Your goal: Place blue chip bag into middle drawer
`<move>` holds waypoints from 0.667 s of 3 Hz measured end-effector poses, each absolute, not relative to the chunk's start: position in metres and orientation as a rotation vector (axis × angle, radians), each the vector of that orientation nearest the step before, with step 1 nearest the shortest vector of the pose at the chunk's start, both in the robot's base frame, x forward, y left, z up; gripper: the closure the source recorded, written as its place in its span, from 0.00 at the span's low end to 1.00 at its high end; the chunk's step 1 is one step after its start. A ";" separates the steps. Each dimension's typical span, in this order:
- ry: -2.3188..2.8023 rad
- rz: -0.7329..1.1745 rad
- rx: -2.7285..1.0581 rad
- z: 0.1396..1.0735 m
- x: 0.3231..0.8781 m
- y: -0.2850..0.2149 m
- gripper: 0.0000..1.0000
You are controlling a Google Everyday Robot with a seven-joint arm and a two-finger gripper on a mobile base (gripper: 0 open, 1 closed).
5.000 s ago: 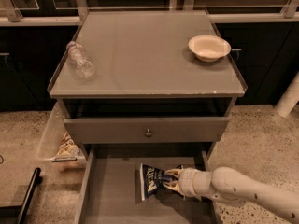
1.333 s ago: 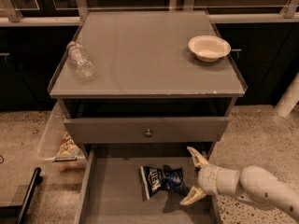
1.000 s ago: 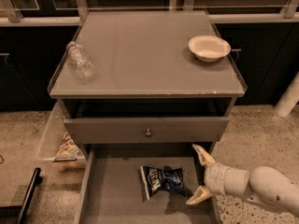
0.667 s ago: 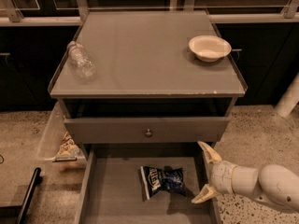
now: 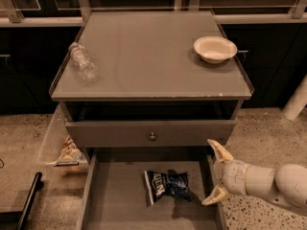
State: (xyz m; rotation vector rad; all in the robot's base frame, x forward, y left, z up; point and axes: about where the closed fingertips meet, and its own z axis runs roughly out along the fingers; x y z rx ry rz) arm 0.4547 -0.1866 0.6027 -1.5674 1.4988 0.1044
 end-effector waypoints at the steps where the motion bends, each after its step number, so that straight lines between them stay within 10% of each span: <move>1: 1.479 0.059 -1.585 0.637 0.448 -0.189 0.00; 2: 1.478 0.052 -1.589 0.639 0.448 -0.189 0.00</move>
Offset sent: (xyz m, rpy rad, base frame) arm -0.0121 -0.0128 0.0750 -0.0915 -0.0845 -0.0200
